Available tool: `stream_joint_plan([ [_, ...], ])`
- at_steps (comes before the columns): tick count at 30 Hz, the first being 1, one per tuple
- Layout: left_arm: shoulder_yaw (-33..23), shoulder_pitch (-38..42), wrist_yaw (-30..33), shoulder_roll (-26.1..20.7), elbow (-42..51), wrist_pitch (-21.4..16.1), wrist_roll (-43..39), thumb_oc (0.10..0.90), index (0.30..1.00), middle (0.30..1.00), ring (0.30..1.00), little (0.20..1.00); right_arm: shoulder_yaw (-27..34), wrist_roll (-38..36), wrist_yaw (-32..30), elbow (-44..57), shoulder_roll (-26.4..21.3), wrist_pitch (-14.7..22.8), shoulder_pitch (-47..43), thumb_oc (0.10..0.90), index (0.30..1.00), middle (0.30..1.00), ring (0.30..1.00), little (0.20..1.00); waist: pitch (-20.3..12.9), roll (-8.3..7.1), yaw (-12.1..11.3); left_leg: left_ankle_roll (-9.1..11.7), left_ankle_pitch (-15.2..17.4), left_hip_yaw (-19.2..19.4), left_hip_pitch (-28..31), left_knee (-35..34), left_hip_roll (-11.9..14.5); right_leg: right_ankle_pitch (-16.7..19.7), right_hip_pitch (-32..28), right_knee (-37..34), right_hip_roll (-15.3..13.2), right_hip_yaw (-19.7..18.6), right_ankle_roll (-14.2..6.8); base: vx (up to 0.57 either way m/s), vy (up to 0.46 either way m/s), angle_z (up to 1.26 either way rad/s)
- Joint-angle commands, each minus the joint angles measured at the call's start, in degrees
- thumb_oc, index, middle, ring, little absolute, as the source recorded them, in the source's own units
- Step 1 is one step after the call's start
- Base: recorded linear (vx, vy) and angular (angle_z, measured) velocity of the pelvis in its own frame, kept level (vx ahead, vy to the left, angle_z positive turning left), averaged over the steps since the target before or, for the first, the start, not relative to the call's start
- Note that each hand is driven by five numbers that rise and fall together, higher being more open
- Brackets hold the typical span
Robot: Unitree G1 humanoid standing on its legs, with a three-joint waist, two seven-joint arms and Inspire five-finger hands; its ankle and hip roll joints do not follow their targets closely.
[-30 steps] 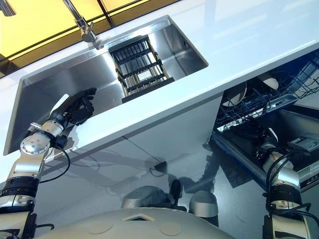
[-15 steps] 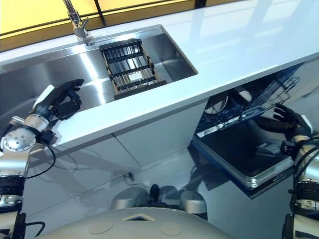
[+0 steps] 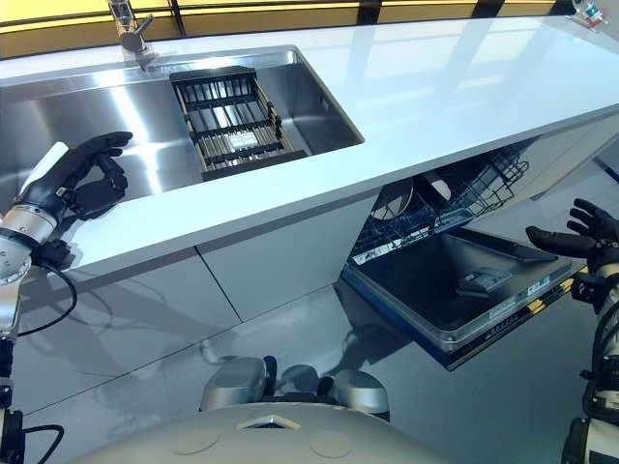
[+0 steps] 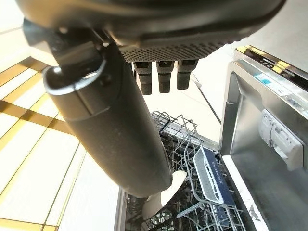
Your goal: Pick up plates and place into dishwasher.
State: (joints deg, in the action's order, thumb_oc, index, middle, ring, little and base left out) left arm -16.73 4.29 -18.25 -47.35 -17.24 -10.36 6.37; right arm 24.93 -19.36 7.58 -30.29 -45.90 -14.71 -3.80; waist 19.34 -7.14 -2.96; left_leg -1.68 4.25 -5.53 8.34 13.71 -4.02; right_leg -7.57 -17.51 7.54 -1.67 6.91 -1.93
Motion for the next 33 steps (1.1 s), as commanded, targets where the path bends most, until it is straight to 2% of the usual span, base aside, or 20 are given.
stream_joint_plan([
  [1,-1.2,-13.0,-0.5,1.5,-4.6,0.3,1.9,0.800,0.900,0.900,0.900,0.900,9.6,-3.3,-5.3,0.2,-7.3,4.7,-0.9,0.800,0.900,0.900,0.900,0.900,-3.7,2.64,-3.1,-0.7,-1.3,1.4,0.4,-5.5,1.1,7.6,10.0,0.2,3.3,0.5,-0.5,-0.04,0.070,0.00],
  [4,-0.2,-13.7,0.5,4.1,-4.9,0.1,1.7,0.800,0.900,0.900,0.900,0.900,13.7,-6.2,-10.2,0.7,-6.6,3.9,1.3,0.800,0.900,0.900,0.900,0.900,-3.7,4.56,-1.9,-0.3,-2.3,1.2,-0.3,-5.9,0.7,7.0,10.3,0.5,2.8,0.6,-0.1,-0.06,0.091,0.00],
  [10,1.8,-14.5,2.3,7.5,-5.6,0.0,1.6,0.800,0.900,0.900,0.900,0.900,19.7,-7.0,-17.9,-0.2,-4.9,5.7,5.2,0.800,0.900,0.900,0.900,0.900,-3.8,7.42,0.2,0.7,-3.4,1.3,-1.5,-5.6,0.0,6.3,10.6,0.8,2.1,0.4,0.5,0.00,0.060,-0.01],
  [17,2.3,-14.8,2.7,9.2,-6.3,0.5,-0.5,0.800,0.900,0.900,0.900,0.900,21.9,-3.8,-18.7,-2.0,-4.4,5.9,7.6,0.800,0.900,0.900,0.900,0.900,-2.7,9.77,1.9,2.2,-4.8,2.5,-3.9,-4.5,-0.2,5.6,11.2,1.7,1.1,-0.2,1.2,0.01,0.019,0.00],
  [23,2.4,-15.4,3.6,10.2,-6.0,0.6,-2.3,0.800,0.900,0.900,0.900,0.900,21.1,-0.9,-17.7,-3.4,-3.8,7.2,8.1,0.800,0.900,0.900,0.900,0.900,-1.4,10.36,2.2,2.7,-5.5,3.4,-5.9,-3.4,0.0,5.6,11.9,2.0,0.8,-0.4,1.7,-0.01,0.006,-0.09],
  [27,2.2,-15.6,4.2,10.8,-6.1,0.8,-2.3,0.800,0.900,0.900,0.900,0.900,20.6,0.5,-16.3,-4.6,-3.7,8.3,8.8,0.800,0.900,0.900,0.900,0.900,-1.4,9.92,2.0,2.7,-5.3,3.8,-6.6,-2.7,0.1,5.4,12.0,2.3,0.8,0.0,1.8,0.00,-0.003,-0.07],
  [31,2.3,-15.6,5.0,10.9,-6.3,1.1,-2.1,0.800,0.900,0.900,0.900,0.900,20.7,2.5,-14.7,-4.8,-4.9,6.8,9.6,0.800,0.900,0.900,0.900,0.900,-1.4,9.45,1.8,3.2,-5.1,4.0,-7.7,-1.0,0.2,4.9,12.0,3.1,0.6,0.5,1.9,0.04,0.013,0.00],
  [33,2.0,-16.1,5.8,10.8,-6.7,0.2,-2.4,0.800,0.900,0.900,0.900,0.900,21.2,3.4,-14.3,-6.0,-5.9,7.5,10.0,0.800,0.900,0.900,0.900,0.900,-0.9,9.41,1.6,3.4,-5.2,4.1,-8.5,0.1,0.6,4.7,12.2,4.0,0.6,0.4,2.1,0.08,0.032,0.02],
])
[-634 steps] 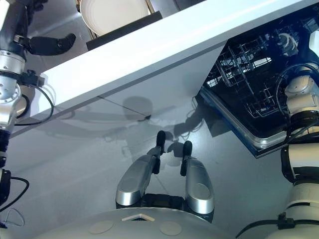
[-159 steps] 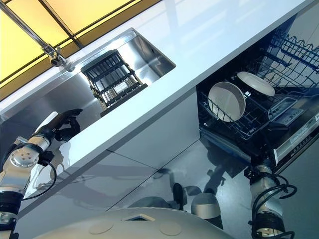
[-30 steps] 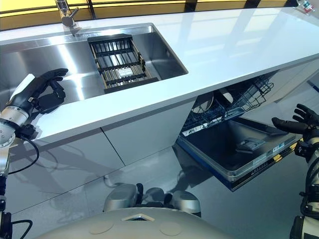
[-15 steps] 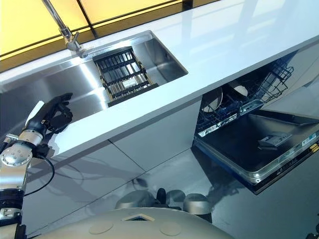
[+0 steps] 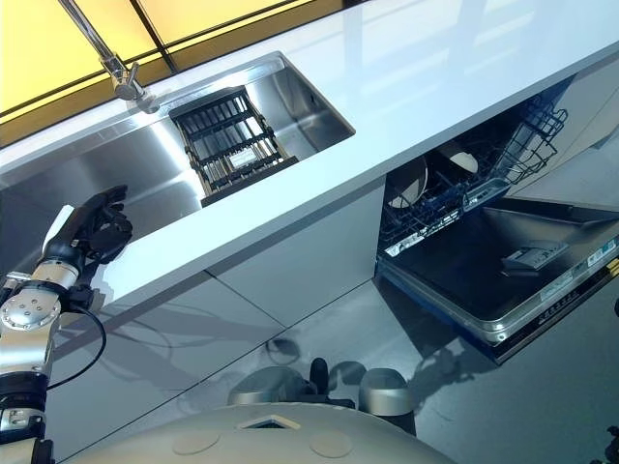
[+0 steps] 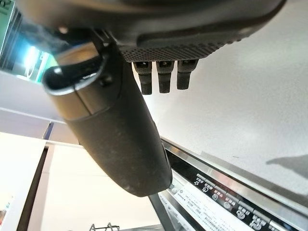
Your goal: Pick up plates and place into dishwasher.
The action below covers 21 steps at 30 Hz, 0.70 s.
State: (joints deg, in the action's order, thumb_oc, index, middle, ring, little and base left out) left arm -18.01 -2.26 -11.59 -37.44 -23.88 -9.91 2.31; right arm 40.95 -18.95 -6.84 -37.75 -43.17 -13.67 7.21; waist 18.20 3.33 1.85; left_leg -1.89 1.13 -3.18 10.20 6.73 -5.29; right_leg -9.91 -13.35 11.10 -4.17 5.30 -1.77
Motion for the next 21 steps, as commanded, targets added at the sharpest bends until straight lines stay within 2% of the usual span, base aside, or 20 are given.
stream_joint_plan([
  [1,3.1,-9.8,-0.7,0.8,0.0,-0.5,1.6,0.800,0.900,0.900,0.900,0.900,5.4,3.2,0.2,1.1,-8.8,6.9,-0.7,0.800,0.900,0.900,0.900,0.900,0.3,-1.04,-3.2,3.6,-2.1,1.8,-10.5,7.3,1.9,7.0,8.1,0.6,3.1,2.0,2.0,0.11,0.038,0.04],
  [5,2.3,-11.6,0.8,1.4,0.3,-2.3,0.8,0.800,0.900,0.900,0.900,0.900,7.1,5.2,0.8,1.7,-9.5,7.5,1.0,0.800,0.900,0.900,0.900,0.900,1.3,-1.20,-3.4,3.8,-3.1,2.1,-11.9,8.2,2.3,7.4,8.2,1.2,3.4,1.5,2.2,0.12,0.047,0.03],
  [6,2.7,-11.6,1.9,1.6,0.6,-2.2,0.1,0.800,0.900,0.900,0.900,0.900,7.4,5.4,0.6,2.6,-10.6,6.0,0.8,0.800,0.900,0.900,0.900,0.900,2.1,-1.29,-3.4,4.0,-3.6,2.2,-13.1,8.9,2.5,7.7,8.9,1.7,3.5,1.4,2.2,0.04,0.063,0.00],
  [7,3.6,-11.1,3.4,1.8,1.2,-2.2,-0.2,0.800,0.900,0.900,0.900,0.900,7.3,5.1,0.1,3.6,-11.9,4.1,-0.2,0.800,0.900,0.900,0.900,0.900,3.2,-1.28,-3.6,4.2,-4.1,2.1,-14.8,9.7,2.8,8.0,10.4,2.5,3.7,1.4,2.1,-0.14,0.050,-0.01],
  [9,6.4,-6.9,8.6,0.5,2.2,-3.3,-2.9,0.800,0.900,0.900,0.900,0.900,3.3,1.6,-3.8,3.7,-15.9,1.2,-8.3,0.800,0.900,0.900,0.900,0.900,8.4,-0.81,-4.3,4.4,-5.0,1.5,-21.1,11.4,3.5,8.3,18.6,6.1,4.4,1.2,1.9,-0.62,0.010,-0.23],
  [10,7.5,-4.8,10.7,-0.7,2.9,-4.0,-4.2,0.800,0.900,0.900,0.900,0.900,1.0,0.1,-5.9,2.4,-16.8,2.0,-12.6,0.800,0.900,0.900,0.900,0.900,10.9,-0.42,-4.5,4.5,-5.6,1.1,-23.8,11.4,3.6,8.5,22.7,7.7,5.0,1.0,1.7,-0.85,0.003,-0.51],
  [11,8.0,-3.2,12.8,-2.0,3.3,-5.3,-5.5,0.800,0.900,0.900,0.900,0.900,-1.2,-1.3,-7.2,0.8,-17.8,3.9,-16.0,0.800,0.900,0.900,0.900,0.900,11.6,-0.49,-4.6,4.5,-5.5,1.3,-27.7,11.8,3.6,8.2,27.9,9.5,5.3,1.1,1.4,-0.80,-0.014,-0.32],
  [13,8.8,0.6,19.1,-5.8,5.8,-7.1,-8.2,0.800,0.900,0.900,0.900,0.900,-6.3,0.1,-9.4,-1.6,-18.0,11.0,-21.1,0.800,0.900,0.900,0.900,0.900,11.6,-1.35,-5.2,4.2,-5.3,2.2,-38.1,11.4,3.7,8.5,39.8,10.7,6.3,1.4,0.5,-0.74,-0.036,0.17],
  [16,10.0,6.8,30.4,-7.3,6.6,-10.5,-11.4,0.800,0.900,0.900,0.900,0.900,-13.3,-2.8,-13.8,-0.2,-16.5,13.5,-27.5,0.800,0.900,0.900,0.900,0.900,11.6,-2.68,-5.0,3.5,-5.4,1.9,-49.5,10.8,2.1,10.0,53.5,12.4,7.5,1.2,-0.2,-0.50,0.052,0.06],
  [17,10.5,10.3,34.1,-6.6,6.3,-11.0,-10.9,0.800,0.900,0.900,0.900,0.900,-16.6,-3.1,-15.7,-0.6,-14.4,16.3,-28.9,0.800,0.900,0.900,0.900,0.900,11.6,-3.28,-4.6,3.1,-5.3,1.4,-53.4,10.7,1.3,10.9,58.2,12.6,7.3,1.0,-0.5,-0.22,0.028,-0.05],
  [19,11.2,12.6,35.3,-5.7,5.3,-10.7,-9.4,0.800,0.900,0.900,0.900,0.900,-18.5,-4.0,-16.3,-1.3,-12.2,18.6,-29.1,0.800,0.900,0.900,0.900,0.900,11.6,-3.67,-4.2,2.9,-5.1,1.1,-54.4,10.7,0.9,11.1,59.8,13.0,7.5,0.7,-0.6,-0.07,0.014,0.22],
  [21,12.0,14.6,36.0,-5.0,5.3,-8.4,-6.8,0.800,0.900,0.900,0.900,0.900,-20.1,-3.9,-16.9,-0.3,-10.0,20.1,-28.8,0.800,0.900,0.900,0.900,0.900,11.6,-3.98,-3.9,2.6,-5.1,0.9,-53.4,9.4,0.5,11.4,59.5,12.5,8.0,0.5,-0.5,-0.02,0.039,0.10],
])
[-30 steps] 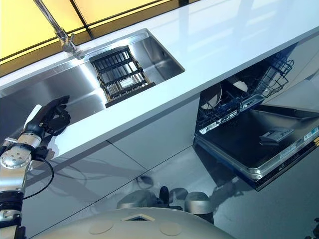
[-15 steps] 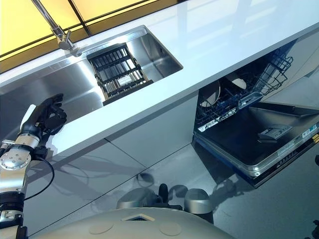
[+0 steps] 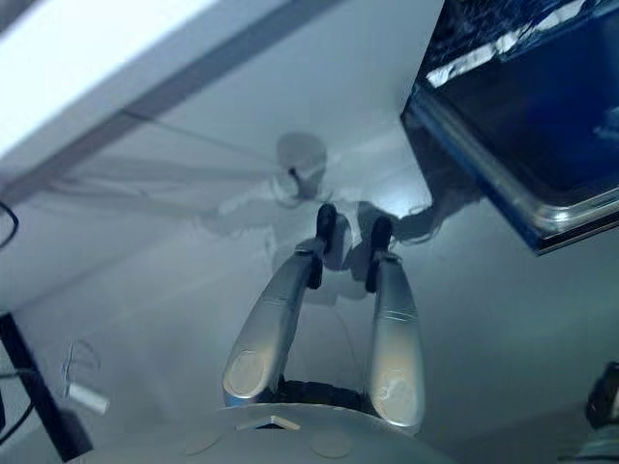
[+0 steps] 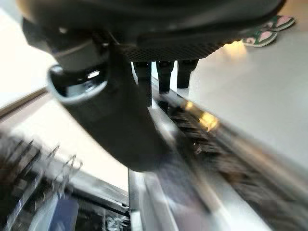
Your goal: Pick up plates and place into dishwasher.
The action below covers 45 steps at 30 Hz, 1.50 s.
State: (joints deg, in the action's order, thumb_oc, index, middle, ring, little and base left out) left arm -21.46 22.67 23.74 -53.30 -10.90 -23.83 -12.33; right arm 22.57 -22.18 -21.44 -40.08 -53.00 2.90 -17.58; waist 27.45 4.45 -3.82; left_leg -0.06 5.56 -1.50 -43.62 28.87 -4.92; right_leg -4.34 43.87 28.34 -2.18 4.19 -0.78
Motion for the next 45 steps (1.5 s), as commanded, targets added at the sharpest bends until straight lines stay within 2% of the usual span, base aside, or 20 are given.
stream_joint_plan([
  [1,15.9,-9.3,0.2,10.4,-8.7,6.7,7.6,0.800,0.900,0.900,0.900,0.900,-3.0,-1.4,-1.6,3.2,0.8,4.5,-3.4,0.800,0.900,0.900,0.900,0.900,2.3,-5.24,2.2,0.5,-9.0,-1.0,3.5,-14.7,-0.5,5.5,-0.2,-6.0,6.7,1.2,-1.7,-0.05,0.080,-0.37],
  [2,15.7,-8.5,-0.2,10.3,-9.8,6.5,6.6,0.800,0.900,0.900,0.900,0.900,-3.5,-2.5,-1.4,3.4,0.8,5.3,-3.5,0.800,0.900,0.900,0.900,0.900,2.3,-5.30,2.3,0.3,-9.6,-0.9,4.7,-16.3,-0.6,6.0,-1.2,-7.3,6.9,1.1,-1.6,-0.09,0.117,-0.13],
  [4,15.0,-7.8,-1.9,9.3,-13.1,5.7,5.2,0.800,0.900,0.900,0.900,0.900,-4.1,-3.6,0.1,2.2,1.1,8.0,-3.0,0.800,0.900,0.900,0.900,0.900,2.3,-5.06,2.5,-0.1,-9.3,-0.7,10.8,-19.4,-0.9,5.5,-6.5,-10.2,6.5,0.8,-1.9,-0.06,0.104,0.28],
  [7,13.3,-8.5,-4.1,8.8,-14.7,5.4,4.4,0.800,0.900,0.900,0.900,0.900,-2.5,-2.3,0.8,1.9,3.7,9.6,-1.4,0.800,0.900,0.900,0.900,0.900,2.3,-4.29,2.8,-0.1,-8.7,0.2,18.7,-20.9,-0.7,4.9,-14.6,-12.4,5.8,0.8,-2.3,0.00,0.070,0.08],
  [10,12.4,-9.2,-6.0,9.0,-14.7,6.2,4.4,0.800,0.900,0.900,0.900,0.900,-0.9,-0.8,1.2,2.8,6.2,9.9,0.1,0.800,0.900,0.900,0.900,0.900,2.3,-3.70,2.9,-0.1,-8.6,0.7,22.7,-21.3,-0.3,4.9,-19.2,-13.6,5.4,0.8,-2.4,0.03,0.030,-0.11],
  [12,11.6,-11.1,-8.3,9.5,-14.6,6.9,4.7,0.800,0.900,0.900,0.900,0.900,1.0,0.8,2.5,3.1,8.1,9.7,2.3,0.800,0.900,0.900,0.900,0.900,0.9,-3.12,3.0,-0.3,-7.9,0.9,25.9,-21.5,0.0,4.4,-22.6,-14.2,4.9,0.8,-2.4,0.13,0.019,-0.09],
  [15,10.5,-14.2,-12.2,10.4,-14.8,7.5,6.3,0.800,0.900,0.900,0.900,0.900,3.2,1.8,4.3,4.2,11.2,8.6,5.8,0.800,0.900,0.900,0.900,0.900,-2.0,-3.06,3.2,-0.8,-7.2,1.3,29.9,-22.2,0.1,4.1,-26.9,-16.0,4.2,1.0,-2.3,0.12,-0.018,-0.12],
  [22,9.0,-20.0,-17.1,11.6,-16.1,7.6,9.2,0.800,0.900,0.900,0.900,0.900,5.4,1.3,6.5,4.3,14.4,7.1,11.4,0.800,0.900,0.900,0.900,0.900,-7.0,-2.40,3.8,-1.1,-6.3,1.8,35.9,-23.3,0.0,3.8,-33.7,-18.6,3.2,1.6,-1.9,0.09,-0.001,0.03],
  [24,8.5,-21.6,-17.7,12.3,-16.4,7.1,9.9,0.800,0.900,0.900,0.900,0.900,6.2,0.5,5.7,4.2,15.1,6.5,12.9,0.800,0.900,0.900,0.900,0.900,-8.1,-2.02,4.0,-1.3,-5.9,2.0,37.3,-23.2,-0.1,3.5,-35.2,-19.0,2.8,1.8,-1.8,0.04,0.016,0.02],
  [28,7.7,-23.9,-18.9,13.5,-16.3,7.1,11.7,0.800,0.900,0.900,0.900,0.900,8.3,-0.9,2.7,3.2,17.2,8.3,15.7,0.800,0.900,0.900,0.900,0.900,-10.2,-1.43,4.2,-1.8,-4.9,2.0,39.9,-23.3,-0.6,2.8,-37.7,-19.3,2.2,1.9,-1.6,0.05,0.018,0.04],
  [33,6.9,-25.6,-20.2,15.3,-16.5,7.2,12.8,0.800,0.900,0.900,0.900,0.900,10.9,-3.0,-0.4,2.3,19.4,8.3,18.7,0.800,0.900,0.900,0.900,0.900,-12.6,-0.69,4.8,-2.3,-4.2,2.0,42.4,-24.1,-1.1,2.3,-39.8,-19.8,1.7,1.8,-1.5,0.05,0.027,-0.02],
  [35,6.8,-25.9,-20.7,15.6,-16.7,7.4,12.9,0.800,0.900,0.900,0.900,0.900,11.8,-6.0,0.4,1.3,20.1,7.0,19.2,0.800,0.900,0.900,0.900,0.900,-13.2,-0.37,5.1,-2.5,-4.2,2.1,43.3,-24.7,-1.1,2.1,-40.2,-19.9,1.6,1.6,-1.5,0.02,0.017,0.02],
  [40,6.4,-26.2,-22.1,15.6,-17.3,7.3,12.9,0.800,0.900,0.900,0.900,0.900,13.7,-21.1,9.1,-3.9,22.7,2.4,19.3,0.800,0.900,0.900,0.900,0.900,-14.6,0.05,5.3,-2.8,-3.7,2.4,44.9,-25.5,-1.1,1.2,-40.9,-19.1,1.4,1.8,-1.4,0.03,-0.020,-0.08],
  [42,6.7,-26.1,-22.3,15.8,-17.7,7.2,13.3,0.800,0.900,0.900,0.900,0.900,14.5,-24.1,10.1,-6.7,23.3,2.0,19.3,0.800,0.900,0.900,0.900,0.900,-15.0,0.27,5.3,-2.8,-3.6,2.5,45.5,-25.6,-1.1,0.8,-41.3,-18.6,1.3,2.3,-1.4,0.09,-0.026,-0.11],
  [45,7.4,-25.7,-22.8,15.9,-16.8,8.1,13.6,0.800,0.900,0.900,0.900,0.900,15.0,-26.8,16.4,-9.2,23.2,-2.9,19.3,0.800,0.900,0.900,0.900,0.900,-15.4,0.68,5.3,-2.8,-3.3,2.7,45.9,-25.1,-1.3,0.1,-41.9,-18.0,0.9,2.7,-1.2,0.10,0.002,-0.02],
])
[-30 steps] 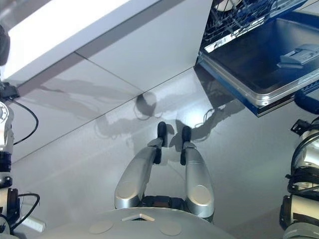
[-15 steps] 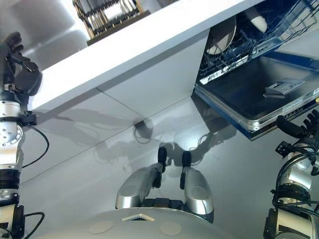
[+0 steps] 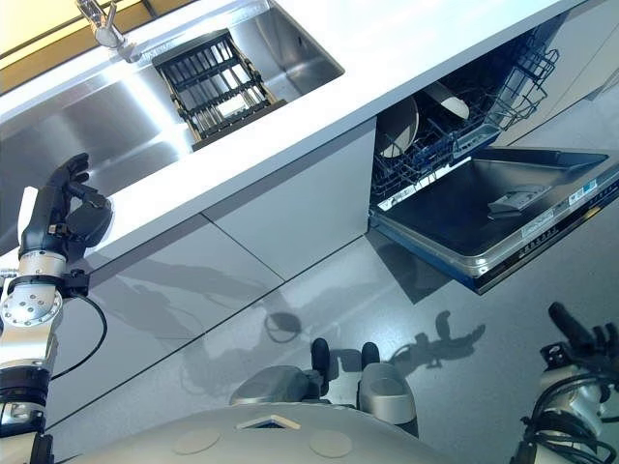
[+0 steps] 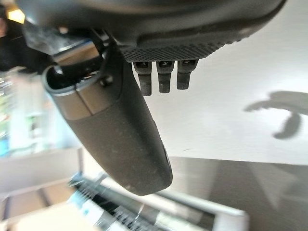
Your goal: Pick up plates and place into dishwasher.
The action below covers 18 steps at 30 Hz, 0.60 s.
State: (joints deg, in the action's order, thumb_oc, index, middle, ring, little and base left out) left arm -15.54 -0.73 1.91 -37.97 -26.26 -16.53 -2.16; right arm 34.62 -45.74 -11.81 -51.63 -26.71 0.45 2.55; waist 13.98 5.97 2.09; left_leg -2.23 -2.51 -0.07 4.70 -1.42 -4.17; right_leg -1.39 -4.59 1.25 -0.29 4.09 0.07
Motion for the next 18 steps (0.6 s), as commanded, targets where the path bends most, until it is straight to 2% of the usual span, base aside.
stream_joint_plan([
  [1,1.5,-2.4,-1.1,0.5,-1.1,1.0,3.4,0.800,0.900,0.900,0.900,0.900,2.8,-3.7,9.6,2.1,-3.2,-2.2,-0.8,0.800,0.900,0.900,0.900,0.900,-1.9,-0.58,-0.6,-0.6,4.8,1.2,-2.3,5.3,-2.1,-3.1,6.4,9.4,-1.0,2.9,-1.9,0.10,0.026,0.04],
  [4,1.5,-2.9,-1.4,0.7,0.3,1.5,3.0,0.800,0.900,0.900,0.900,0.900,3.0,-4.8,18.6,1.4,-2.7,-7.0,-0.6,0.800,0.900,0.900,0.900,0.900,-1.7,0.06,-0.4,-0.8,4.9,1.0,-2.0,5.6,-2.3,-3.6,6.4,10.3,-1.4,3.0,-1.7,0.10,0.033,0.03],
  [6,1.3,-3.3,-2.0,0.6,1.5,1.8,2.9,0.800,0.900,0.900,0.900,0.900,2.8,-5.7,26.6,-0.5,-3.0,-10.0,-0.2,0.800,0.900,0.900,0.900,0.900,-1.3,0.30,-0.5,-1.0,4.9,0.8,-1.9,5.8,-2.4,-3.8,6.4,11.0,-1.6,3.0,-1.6,0.12,0.017,0.01],
  [10,0.4,-4.6,-4.0,0.0,3.2,2.3,2.6,0.800,0.900,0.900,0.900,0.900,3.5,-5.9,35.7,-4.4,-3.8,-11.7,-0.1,0.800,0.900,0.900,0.900,0.900,-1.1,0.54,-1.1,-1.2,4.7,0.4,-1.5,6.1,-2.4,-3.5,6.1,11.2,-1.9,3.1,-1.7,0.14,-0.003,0.10],
  [15,-0.6,-6.7,-5.9,0.2,5.6,3.3,3.3,0.800,0.900,0.900,0.900,0.900,3.9,-10.4,40.5,-4.5,-3.1,-12.9,-0.9,0.800,0.900,0.900,0.900,0.900,-0.8,0.76,-2.2,-1.3,4.2,-0.2,-1.2,6.5,-2.3,-2.8,5.1,10.7,-2.3,3.2,-1.8,0.16,-0.006,0.07],
  [18,-0.8,-8.2,-7.1,0.6,7.2,4.2,3.5,0.800,0.900,0.900,0.900,0.900,3.8,-14.0,40.4,-2.0,-2.1,-14.3,-2.3,0.800,0.900,0.900,0.900,0.900,-0.6,1.33,-3.0,-1.2,3.7,-0.5,-1.3,6.9,-2.2,-2.2,4.6,10.3,-2.7,3.4,-1.9,0.14,0.032,0.02],
])
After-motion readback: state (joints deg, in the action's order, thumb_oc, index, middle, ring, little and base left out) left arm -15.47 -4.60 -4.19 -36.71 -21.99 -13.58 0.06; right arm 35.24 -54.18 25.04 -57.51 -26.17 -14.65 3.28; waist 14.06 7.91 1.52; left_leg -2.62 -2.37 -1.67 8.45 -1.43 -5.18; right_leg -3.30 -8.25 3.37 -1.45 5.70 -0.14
